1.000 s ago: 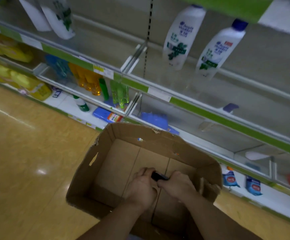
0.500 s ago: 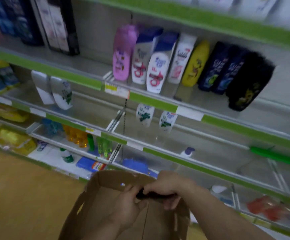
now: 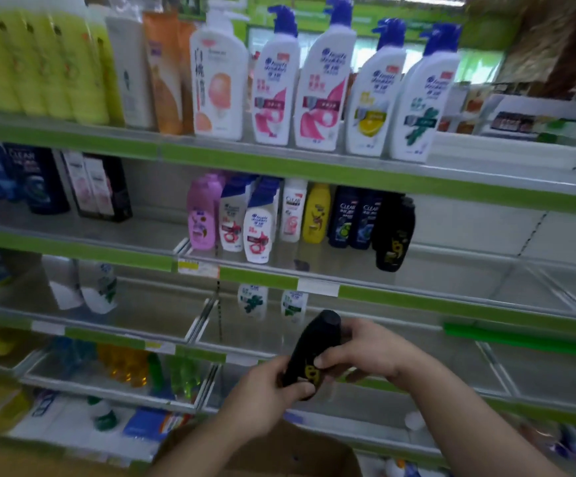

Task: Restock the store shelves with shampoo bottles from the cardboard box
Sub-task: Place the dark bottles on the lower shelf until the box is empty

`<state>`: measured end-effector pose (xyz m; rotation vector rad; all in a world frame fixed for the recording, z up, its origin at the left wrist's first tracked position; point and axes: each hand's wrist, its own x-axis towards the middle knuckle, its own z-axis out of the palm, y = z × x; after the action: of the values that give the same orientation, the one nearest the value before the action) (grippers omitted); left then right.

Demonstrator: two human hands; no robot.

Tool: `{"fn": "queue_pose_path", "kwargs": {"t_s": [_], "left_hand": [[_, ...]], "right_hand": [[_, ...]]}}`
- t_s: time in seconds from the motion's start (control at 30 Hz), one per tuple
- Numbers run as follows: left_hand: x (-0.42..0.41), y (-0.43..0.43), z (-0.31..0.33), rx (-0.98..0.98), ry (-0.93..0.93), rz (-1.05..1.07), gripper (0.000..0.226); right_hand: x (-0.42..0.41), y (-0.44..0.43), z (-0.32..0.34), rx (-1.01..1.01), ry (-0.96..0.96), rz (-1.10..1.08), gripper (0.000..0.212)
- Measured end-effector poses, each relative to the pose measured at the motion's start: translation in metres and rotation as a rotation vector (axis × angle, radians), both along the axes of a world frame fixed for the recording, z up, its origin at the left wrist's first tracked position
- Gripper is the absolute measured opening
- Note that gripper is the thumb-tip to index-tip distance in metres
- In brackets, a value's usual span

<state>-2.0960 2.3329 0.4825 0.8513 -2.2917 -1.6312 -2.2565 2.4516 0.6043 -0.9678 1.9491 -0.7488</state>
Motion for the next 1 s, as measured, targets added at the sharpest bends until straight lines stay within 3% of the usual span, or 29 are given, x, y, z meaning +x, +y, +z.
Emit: {"fn": "queue_pose_path", "kwargs": {"t_s": [0.27,0.4,0.5,0.67,0.8,1.0], "left_hand": [[-0.046,0.008,0.050,0.005,0.102,-0.044,0.042],[-0.068,0.026,0.072,-0.015,0.125,-0.066,0.028],[-0.085,0.039,0.085,-0.030,0.124,-0.061,0.020],[-0.120,0.062,0.103,-0.069,0.129,-0.047,0.027],[-0.151,0.075,0.114,-0.089,0.156,-0.047,0.023],[-0.199,0.092,0.126,-0.162,0.183,0.014,0.039]], "right_hand": [[-0.025,0.028,0.022,-0.339,0.020,-0.145,0.029],[-0.045,0.043,0.028,-0.419,0.047,-0.171,0.035],[-0.062,0.056,0.035,-0.458,0.066,-0.174,0.034],[-0.096,0.081,0.053,-0.507,0.088,-0.158,0.024],[-0.125,0.092,0.067,-0.524,0.097,-0.149,0.029],[-0.177,0.103,0.080,-0.531,0.163,-0.147,0.026]]}}
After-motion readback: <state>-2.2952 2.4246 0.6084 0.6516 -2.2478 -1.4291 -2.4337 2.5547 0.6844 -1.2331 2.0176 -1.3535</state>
